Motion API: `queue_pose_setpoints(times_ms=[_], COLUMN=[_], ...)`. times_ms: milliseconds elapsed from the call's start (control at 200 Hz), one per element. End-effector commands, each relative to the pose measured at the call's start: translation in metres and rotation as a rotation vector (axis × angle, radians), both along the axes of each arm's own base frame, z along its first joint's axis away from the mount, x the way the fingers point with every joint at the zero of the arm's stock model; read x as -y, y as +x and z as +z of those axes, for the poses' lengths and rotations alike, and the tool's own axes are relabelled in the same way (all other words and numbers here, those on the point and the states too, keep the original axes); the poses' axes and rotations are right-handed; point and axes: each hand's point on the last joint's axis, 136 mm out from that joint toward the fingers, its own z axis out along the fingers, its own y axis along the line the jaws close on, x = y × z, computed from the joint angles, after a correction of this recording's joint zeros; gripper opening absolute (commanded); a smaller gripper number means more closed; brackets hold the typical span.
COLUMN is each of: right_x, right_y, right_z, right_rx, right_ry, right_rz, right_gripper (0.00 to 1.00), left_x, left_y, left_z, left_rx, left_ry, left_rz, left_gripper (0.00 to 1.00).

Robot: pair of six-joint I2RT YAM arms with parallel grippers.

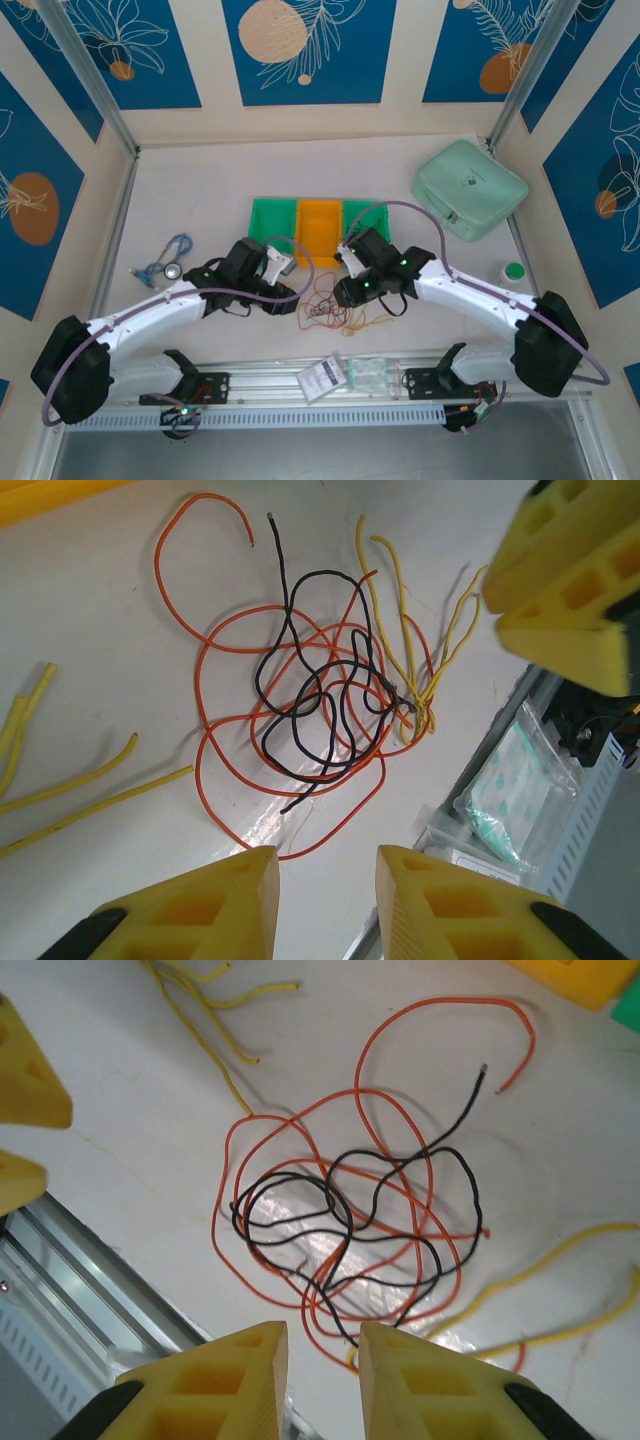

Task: Untangle the cables

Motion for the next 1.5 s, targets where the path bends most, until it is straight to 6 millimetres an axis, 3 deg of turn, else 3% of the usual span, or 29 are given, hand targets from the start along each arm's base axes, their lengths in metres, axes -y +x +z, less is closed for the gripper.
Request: queue_pose_setpoints(times_ms=[0,210,605,1110,1496], right_x=[-0.018,-0.007,-0.001,-0.009,-0.012], right_y=[0.008,0.03,0.056,0.048,0.041], right_z=[-0.001,-0.032,-0.042,-0.061,-0.047], right_rx=[-0.012,0.015,0.102,0.006,0.007], right_ry=[0.041,-0.106,-0.143,-0.154,-0.155], right_rz=[0.019,-0.019,-0.045,-0.007,0.054], right_gripper=[0.26,0.27,0.28,0.27,0.04], left_x=[0.0,-0.002,-0.003,-0.005,-0.006], left_y=[0.0,-0.002,-0.001,-0.002,-0.001], left_z=[0.0,-0.002,-0.006,-0.013,-0.012], left_rx=[-0.011,-0.015,-0.017,-0.023,-0.018], left_ry=[-0.02,-0.013,0.006,0.02,0.017], left_rz=[0.01,0.011,0.002,-0.003,0.0], left_gripper=[0.31,0.31,0.31,0.31,0.31])
